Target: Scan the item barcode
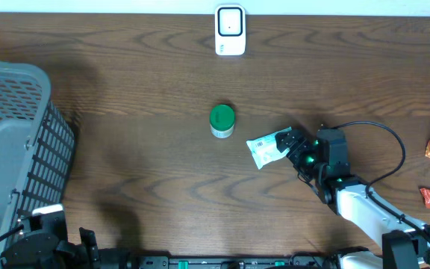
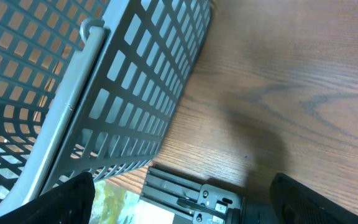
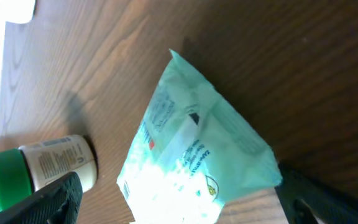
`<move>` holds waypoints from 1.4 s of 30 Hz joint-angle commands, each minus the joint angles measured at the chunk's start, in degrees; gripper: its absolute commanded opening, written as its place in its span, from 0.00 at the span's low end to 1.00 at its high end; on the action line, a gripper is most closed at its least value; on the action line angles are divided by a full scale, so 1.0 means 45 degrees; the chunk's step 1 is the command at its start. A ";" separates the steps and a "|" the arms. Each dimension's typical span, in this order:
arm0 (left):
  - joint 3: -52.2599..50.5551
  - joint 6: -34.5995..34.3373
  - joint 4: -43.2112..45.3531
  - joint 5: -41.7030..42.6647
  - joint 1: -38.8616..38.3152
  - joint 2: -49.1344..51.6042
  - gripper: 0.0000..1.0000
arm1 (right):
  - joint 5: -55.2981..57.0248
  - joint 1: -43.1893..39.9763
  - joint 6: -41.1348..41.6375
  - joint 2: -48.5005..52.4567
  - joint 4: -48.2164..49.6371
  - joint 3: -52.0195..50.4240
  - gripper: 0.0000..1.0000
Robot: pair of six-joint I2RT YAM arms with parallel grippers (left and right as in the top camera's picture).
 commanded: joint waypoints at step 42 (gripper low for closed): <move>0.0029 0.0078 -0.0044 -0.0078 0.0068 -0.0073 0.90 | -0.8053 -0.1826 -0.0651 -0.4590 0.0408 -0.0457 0.01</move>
